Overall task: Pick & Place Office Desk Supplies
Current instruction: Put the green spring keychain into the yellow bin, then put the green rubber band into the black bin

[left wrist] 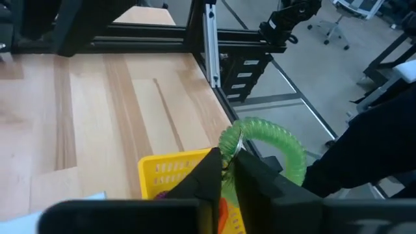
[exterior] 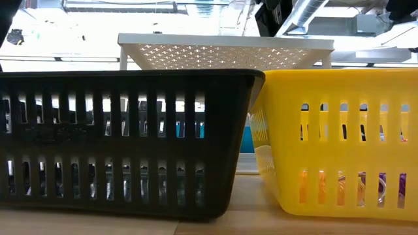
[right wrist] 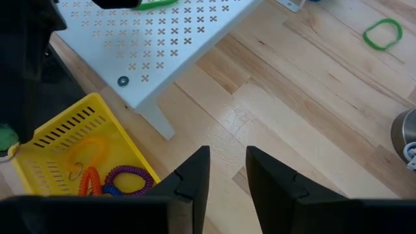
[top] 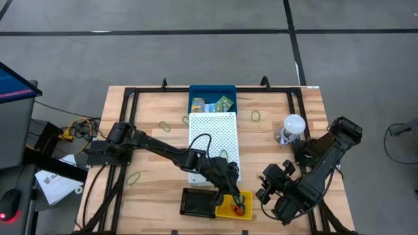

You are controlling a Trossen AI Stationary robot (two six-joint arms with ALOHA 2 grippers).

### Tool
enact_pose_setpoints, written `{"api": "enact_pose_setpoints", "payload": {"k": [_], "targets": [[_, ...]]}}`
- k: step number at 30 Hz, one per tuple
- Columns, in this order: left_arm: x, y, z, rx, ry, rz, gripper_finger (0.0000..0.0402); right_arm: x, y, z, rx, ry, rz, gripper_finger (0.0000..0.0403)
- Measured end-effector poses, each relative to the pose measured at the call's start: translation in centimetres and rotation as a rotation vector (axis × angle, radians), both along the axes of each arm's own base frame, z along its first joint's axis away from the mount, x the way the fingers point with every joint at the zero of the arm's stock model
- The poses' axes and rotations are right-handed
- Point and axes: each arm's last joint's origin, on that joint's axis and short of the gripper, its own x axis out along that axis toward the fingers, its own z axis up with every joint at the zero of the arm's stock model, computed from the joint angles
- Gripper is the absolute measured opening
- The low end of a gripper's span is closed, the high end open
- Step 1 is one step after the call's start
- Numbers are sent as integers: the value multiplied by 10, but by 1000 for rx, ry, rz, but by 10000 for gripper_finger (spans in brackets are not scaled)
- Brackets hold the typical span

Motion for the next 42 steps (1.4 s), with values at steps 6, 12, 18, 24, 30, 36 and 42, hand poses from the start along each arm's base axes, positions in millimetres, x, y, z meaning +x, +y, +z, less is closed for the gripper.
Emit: {"api": "enact_pose_setpoints", "payload": {"k": [6,12,18,24,30,36,42], "targets": [[0,0,0,1,-3,-2,93,0,0,0,1,-1,0,98],[1,-1,1,-6,-17,0,134,0,0,0,3,-3,0,98],[1,-1,2,-8,-24,0,134,0,0,0,3,-3,0,98],[1,1,2,-6,-24,4,125,0,0,0,3,-3,0,98],[1,17,16,23,-63,46,126,0,0,0,0,0,1,98],[-12,51,61,166,-185,163,125,2,-3,0,-10,7,-9,98],[-50,118,121,350,-218,479,129,6,-7,0,-23,19,-10,98]]}}
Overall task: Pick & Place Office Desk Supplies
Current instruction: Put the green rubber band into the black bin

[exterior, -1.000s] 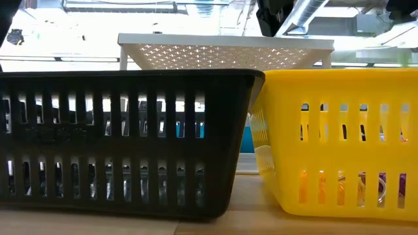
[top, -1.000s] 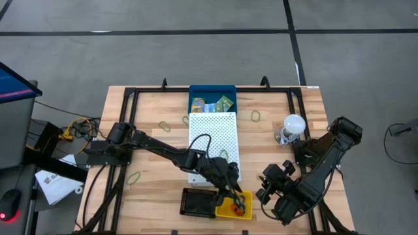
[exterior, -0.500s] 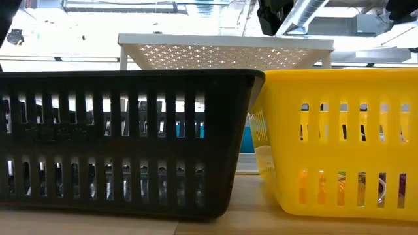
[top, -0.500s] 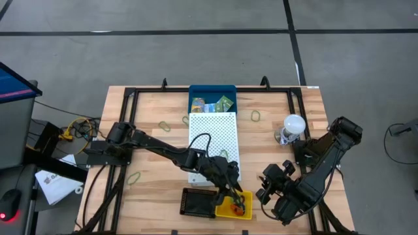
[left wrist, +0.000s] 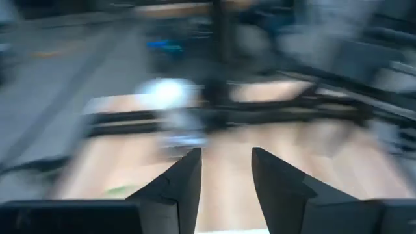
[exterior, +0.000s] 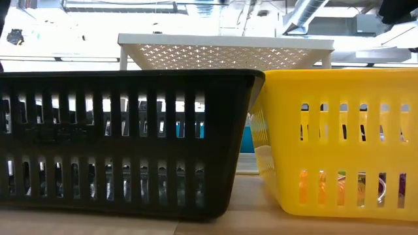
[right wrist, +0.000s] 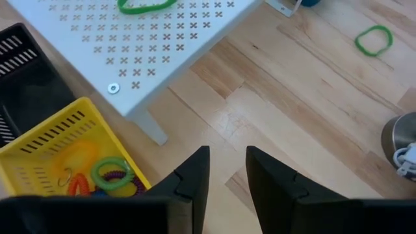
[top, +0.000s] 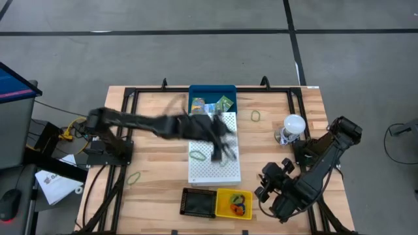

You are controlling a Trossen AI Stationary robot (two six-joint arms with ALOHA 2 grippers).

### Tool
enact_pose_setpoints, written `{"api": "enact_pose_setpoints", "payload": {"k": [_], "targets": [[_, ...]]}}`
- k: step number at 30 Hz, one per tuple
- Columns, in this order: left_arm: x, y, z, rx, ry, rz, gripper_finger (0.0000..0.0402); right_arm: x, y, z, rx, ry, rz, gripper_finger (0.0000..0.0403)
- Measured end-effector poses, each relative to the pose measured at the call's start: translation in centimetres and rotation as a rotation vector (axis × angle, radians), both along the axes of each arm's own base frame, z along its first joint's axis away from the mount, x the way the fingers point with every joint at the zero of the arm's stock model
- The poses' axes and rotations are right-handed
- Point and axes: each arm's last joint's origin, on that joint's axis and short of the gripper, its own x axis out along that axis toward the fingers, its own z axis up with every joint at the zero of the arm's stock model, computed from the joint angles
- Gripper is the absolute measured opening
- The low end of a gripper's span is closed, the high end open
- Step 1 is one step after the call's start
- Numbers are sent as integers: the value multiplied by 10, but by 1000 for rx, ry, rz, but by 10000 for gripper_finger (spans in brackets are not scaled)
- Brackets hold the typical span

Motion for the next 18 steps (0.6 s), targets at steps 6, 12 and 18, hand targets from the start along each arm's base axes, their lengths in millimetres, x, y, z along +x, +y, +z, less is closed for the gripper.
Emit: {"api": "enact_pose_setpoints", "payload": {"k": [6,12,18], "targets": [[-72,64,52,-2,5,405,126,3,-4,0,-7,1,-16,98],[-149,96,65,-161,143,692,125,7,-8,0,-20,14,-17,98],[-202,88,34,-369,323,815,126,8,-11,0,-21,22,-34,98]]}}
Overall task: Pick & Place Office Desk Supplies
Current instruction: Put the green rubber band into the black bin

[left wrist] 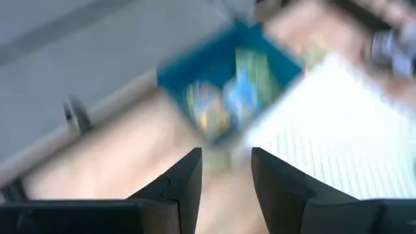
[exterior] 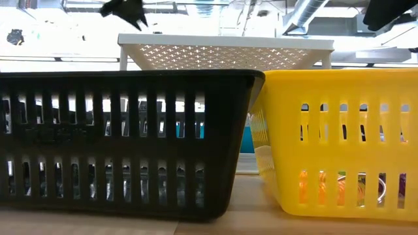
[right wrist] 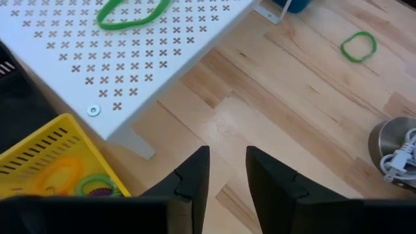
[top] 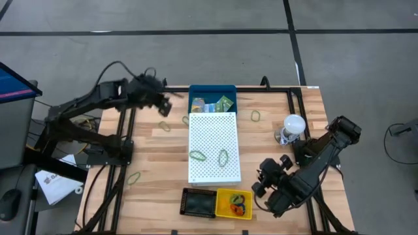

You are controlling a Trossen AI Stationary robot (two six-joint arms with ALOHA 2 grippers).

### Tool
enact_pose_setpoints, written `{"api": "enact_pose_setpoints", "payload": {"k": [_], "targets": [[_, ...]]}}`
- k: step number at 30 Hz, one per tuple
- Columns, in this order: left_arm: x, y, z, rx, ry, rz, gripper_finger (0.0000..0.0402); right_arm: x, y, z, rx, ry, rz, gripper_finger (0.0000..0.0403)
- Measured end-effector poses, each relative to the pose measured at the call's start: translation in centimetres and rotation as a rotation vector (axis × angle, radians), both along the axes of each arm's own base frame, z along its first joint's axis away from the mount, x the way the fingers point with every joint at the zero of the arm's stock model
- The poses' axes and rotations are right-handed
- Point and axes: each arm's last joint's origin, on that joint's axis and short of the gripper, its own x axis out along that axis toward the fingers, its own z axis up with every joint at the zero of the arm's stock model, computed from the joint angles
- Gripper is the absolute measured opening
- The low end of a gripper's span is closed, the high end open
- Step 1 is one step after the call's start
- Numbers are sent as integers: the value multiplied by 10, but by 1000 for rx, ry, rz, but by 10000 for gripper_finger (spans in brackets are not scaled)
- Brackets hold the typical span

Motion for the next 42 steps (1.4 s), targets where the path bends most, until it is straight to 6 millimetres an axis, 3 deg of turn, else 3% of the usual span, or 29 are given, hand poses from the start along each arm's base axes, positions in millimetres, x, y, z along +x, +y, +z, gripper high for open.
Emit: {"api": "enact_pose_setpoints", "payload": {"k": [6,12,16,26,42], "targets": [[-11,-33,-56,-181,-1,-233,127,0,-1,0,-4,6,-1,98],[12,-80,-116,-17,-48,-720,127,-1,-1,0,-11,17,-2,98],[30,-100,-142,35,-123,-838,127,-2,-1,0,-12,28,-2,98],[60,-110,-158,114,-178,-849,138,-7,3,0,1,39,11,98],[57,-107,-163,131,-101,-814,172,-11,6,0,9,26,-5,98]]}}
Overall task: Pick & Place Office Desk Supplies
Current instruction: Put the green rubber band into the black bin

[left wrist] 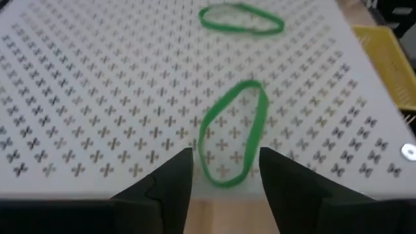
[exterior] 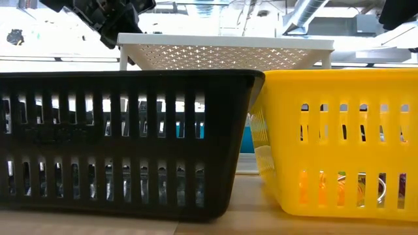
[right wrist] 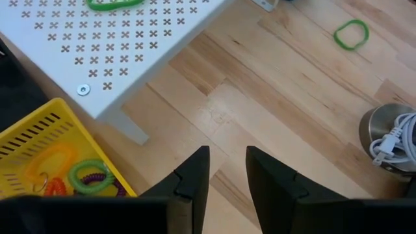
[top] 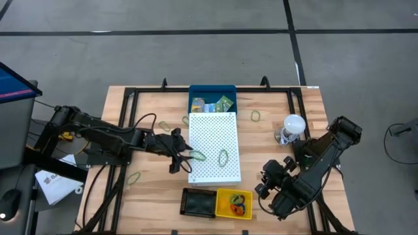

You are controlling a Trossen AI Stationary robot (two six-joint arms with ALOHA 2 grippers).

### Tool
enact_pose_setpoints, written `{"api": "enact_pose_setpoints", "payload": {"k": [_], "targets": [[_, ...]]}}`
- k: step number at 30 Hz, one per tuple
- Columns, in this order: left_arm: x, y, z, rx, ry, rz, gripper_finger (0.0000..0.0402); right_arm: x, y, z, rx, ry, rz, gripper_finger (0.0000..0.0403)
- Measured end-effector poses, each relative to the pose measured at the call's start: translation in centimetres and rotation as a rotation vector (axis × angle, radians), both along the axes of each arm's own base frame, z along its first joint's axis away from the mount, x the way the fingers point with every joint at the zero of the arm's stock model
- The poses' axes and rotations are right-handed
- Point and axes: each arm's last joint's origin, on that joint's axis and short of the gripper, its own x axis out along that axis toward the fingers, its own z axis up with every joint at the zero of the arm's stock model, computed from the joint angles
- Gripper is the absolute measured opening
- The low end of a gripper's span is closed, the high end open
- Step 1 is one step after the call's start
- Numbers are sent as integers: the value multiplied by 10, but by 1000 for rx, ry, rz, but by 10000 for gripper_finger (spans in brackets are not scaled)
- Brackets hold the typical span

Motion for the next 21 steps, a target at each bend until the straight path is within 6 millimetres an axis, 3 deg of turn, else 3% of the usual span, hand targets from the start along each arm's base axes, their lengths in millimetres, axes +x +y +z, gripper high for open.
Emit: {"api": "enact_pose_setpoints", "payload": {"k": [10,21], "targets": [[-1,2,-8,-43,11,28,154,0,0,0,1,-3,-2,98],[-2,2,-9,-46,18,35,67,1,0,0,4,-7,-2,98]]}}
